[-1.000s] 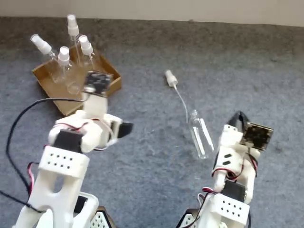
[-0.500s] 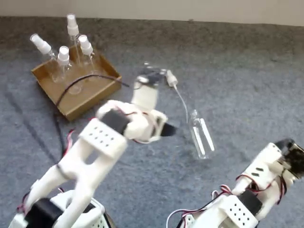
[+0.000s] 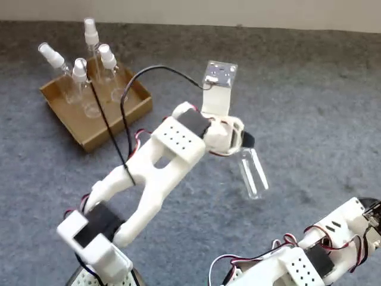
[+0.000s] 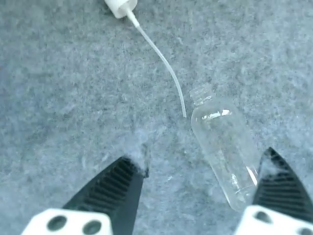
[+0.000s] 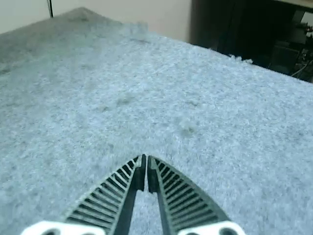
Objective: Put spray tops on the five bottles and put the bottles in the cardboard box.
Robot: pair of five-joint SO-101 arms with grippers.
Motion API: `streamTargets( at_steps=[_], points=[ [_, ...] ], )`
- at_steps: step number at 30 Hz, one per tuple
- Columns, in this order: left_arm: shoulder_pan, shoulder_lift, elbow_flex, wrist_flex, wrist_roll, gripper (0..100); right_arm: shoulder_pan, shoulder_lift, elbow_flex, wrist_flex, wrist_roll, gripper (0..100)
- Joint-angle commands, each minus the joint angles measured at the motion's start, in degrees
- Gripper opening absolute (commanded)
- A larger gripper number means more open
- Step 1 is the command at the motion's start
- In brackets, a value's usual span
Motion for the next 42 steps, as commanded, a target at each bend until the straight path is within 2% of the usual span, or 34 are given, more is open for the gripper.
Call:
streamTargets(
  at_steps=[1, 4, 7, 15, 19, 24, 31, 37, 39, 42],
  points=[
    [0.8, 2.8, -7.3, 3.5, 9.5, 30, -0.6, -0.7, 6.7, 2.4, 0.5, 0.5],
    [0.9, 6.5, -9.4, 4.1, 16.8, 30, -0.6, -0.7, 6.7, 2.4, 0.5, 0.5],
    [0.8, 10.3, -11.1, 4.1, 20.7, 30, -0.6, -0.7, 6.7, 2.4, 0.6, 0.5],
    [1.5, 18.1, -16.0, 4.1, 21.5, 30, 0.0, -0.7, 6.7, 2.6, 0.6, 0.5],
    [4.3, 21.4, -19.0, 4.1, 25.9, 30, 0.0, -0.7, 6.8, 2.6, 0.6, 0.5],
    [6.1, 26.5, -24.4, 4.0, 25.7, 30, 0.0, -0.7, 6.8, 2.7, 0.6, 0.5],
    [8.0, 36.2, -27.6, -1.9, 25.5, 30, 0.0, -0.7, 6.8, 2.7, 0.6, 0.5],
    [9.4, 37.7, -29.8, -1.9, 25.4, 30, 0.0, -0.7, 6.7, 2.7, 0.6, 0.5],
    [9.4, 37.7, -29.8, -1.9, 25.5, 26, 0.0, -0.7, 6.7, 2.7, 0.6, 0.5],
    [9.2, 37.7, -29.8, -1.9, 25.4, 14, 0.0, -0.7, 6.7, 2.7, 0.6, 0.5]
  ],
)
